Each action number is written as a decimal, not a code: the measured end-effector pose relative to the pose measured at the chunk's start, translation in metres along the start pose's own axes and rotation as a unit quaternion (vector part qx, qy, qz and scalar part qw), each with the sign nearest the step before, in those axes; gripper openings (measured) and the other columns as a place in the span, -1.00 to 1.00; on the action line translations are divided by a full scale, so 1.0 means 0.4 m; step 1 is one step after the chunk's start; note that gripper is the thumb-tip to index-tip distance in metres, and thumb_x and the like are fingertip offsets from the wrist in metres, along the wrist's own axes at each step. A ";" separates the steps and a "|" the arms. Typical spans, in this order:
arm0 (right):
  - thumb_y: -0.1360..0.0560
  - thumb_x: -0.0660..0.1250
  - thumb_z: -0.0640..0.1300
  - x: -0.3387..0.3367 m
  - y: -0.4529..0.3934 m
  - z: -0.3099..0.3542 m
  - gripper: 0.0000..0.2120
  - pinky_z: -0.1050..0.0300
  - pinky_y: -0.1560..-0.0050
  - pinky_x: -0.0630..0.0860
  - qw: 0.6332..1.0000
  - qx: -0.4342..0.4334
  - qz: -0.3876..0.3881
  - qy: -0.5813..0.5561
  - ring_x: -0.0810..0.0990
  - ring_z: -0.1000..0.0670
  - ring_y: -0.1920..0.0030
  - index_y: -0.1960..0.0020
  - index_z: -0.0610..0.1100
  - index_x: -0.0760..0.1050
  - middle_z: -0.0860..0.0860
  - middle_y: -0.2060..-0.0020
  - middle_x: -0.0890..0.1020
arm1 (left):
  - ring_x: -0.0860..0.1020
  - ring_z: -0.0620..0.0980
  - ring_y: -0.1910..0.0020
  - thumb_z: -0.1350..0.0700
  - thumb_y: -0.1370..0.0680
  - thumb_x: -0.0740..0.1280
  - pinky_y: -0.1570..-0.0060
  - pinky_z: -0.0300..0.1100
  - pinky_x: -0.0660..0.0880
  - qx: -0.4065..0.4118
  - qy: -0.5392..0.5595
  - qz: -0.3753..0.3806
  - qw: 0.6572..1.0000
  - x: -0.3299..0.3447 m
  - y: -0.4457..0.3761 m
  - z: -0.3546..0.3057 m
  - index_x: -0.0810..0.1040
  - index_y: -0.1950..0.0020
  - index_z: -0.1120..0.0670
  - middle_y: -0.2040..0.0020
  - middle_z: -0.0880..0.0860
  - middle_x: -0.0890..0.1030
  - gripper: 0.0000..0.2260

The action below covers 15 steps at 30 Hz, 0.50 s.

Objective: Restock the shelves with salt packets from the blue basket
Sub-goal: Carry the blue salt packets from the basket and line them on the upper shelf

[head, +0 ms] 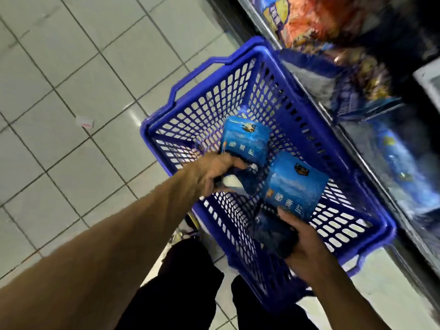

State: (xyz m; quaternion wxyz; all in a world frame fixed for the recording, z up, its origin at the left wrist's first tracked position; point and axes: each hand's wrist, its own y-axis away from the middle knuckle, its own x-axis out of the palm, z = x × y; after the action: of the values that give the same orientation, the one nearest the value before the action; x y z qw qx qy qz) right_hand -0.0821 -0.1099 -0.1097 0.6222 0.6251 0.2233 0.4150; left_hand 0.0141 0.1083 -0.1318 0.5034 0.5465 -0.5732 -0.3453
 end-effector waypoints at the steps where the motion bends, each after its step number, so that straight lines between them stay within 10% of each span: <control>1: -0.36 0.45 -0.16 0.003 0.046 -0.002 -0.42 -0.11 0.05 0.69 1.000 -0.001 0.005 0.023 0.73 -0.15 -0.03 -0.39 -0.12 0.52 -0.16 -0.23 0.67 | 0.66 0.22 -0.14 0.29 -0.51 0.43 -0.21 0.23 0.56 0.012 0.002 0.005 1.000 0.009 0.056 0.001 0.61 -0.29 0.20 -0.18 0.21 0.69 -0.66; 10: -0.25 0.54 -0.15 0.105 0.549 0.008 -0.37 -0.10 0.14 0.67 0.992 -0.061 0.049 0.100 0.73 -0.23 -0.04 -0.32 -0.12 0.56 -0.21 -0.17 0.69 | 0.72 0.12 0.04 0.34 -0.30 0.53 0.11 -0.10 0.66 0.107 0.083 -0.001 0.991 0.026 0.652 0.055 0.67 -0.17 0.17 -0.08 0.21 0.72 -0.57; 15: -0.40 0.46 -0.17 0.193 0.830 0.025 -0.43 -0.28 -0.22 0.56 0.985 -0.125 0.035 0.112 0.63 -0.27 -0.23 -0.41 -0.12 0.49 -0.19 -0.25 0.65 | 0.72 0.11 0.01 0.20 -0.30 0.55 0.11 -0.12 0.66 0.137 0.080 0.001 0.987 0.042 0.956 0.043 0.68 -0.17 0.14 -0.11 0.18 0.72 -0.57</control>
State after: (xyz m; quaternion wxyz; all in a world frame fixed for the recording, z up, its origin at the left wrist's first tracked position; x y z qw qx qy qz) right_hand -0.1098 -0.0962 0.2300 0.6514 0.4994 0.2163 0.5286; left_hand -0.1072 0.1521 0.2290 0.4687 0.6354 -0.5736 -0.2181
